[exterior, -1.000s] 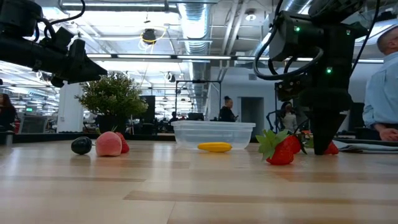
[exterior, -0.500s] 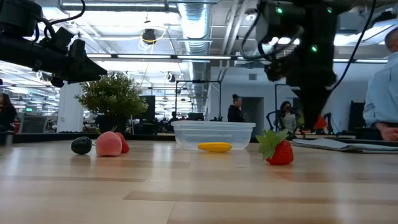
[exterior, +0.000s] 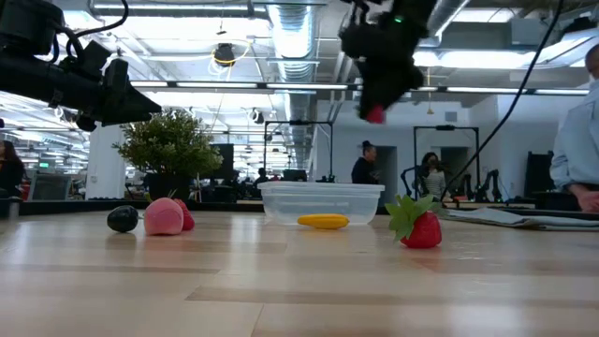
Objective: Pick and placing Produce into tupperware
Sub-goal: Put the strawberry into the transparent bin
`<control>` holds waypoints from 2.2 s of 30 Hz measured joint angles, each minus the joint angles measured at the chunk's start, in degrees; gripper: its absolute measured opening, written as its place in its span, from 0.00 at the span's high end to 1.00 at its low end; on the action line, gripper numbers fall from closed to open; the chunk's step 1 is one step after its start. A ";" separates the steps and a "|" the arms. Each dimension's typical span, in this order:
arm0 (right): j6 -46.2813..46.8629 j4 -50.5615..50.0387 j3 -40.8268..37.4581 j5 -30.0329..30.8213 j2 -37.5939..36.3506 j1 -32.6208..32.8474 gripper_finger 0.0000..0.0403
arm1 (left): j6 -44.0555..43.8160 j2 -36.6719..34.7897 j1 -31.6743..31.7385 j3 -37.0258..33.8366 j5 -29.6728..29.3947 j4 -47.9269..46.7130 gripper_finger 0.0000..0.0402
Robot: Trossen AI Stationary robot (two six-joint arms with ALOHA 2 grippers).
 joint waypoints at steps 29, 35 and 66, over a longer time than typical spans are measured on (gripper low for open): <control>-3.21 15.73 1.11 -7.90 15.72 -3.35 0.77 | 2.43 0.11 0.07 0.06 -0.35 -0.42 0.52; -3.33 14.47 1.13 -7.88 15.48 -3.44 0.83 | 3.13 0.11 0.07 0.06 -0.37 -0.44 0.52; 2.84 -7.13 1.15 -7.61 -9.24 -3.01 0.54 | 6.29 0.11 0.07 0.04 -0.09 -0.25 0.52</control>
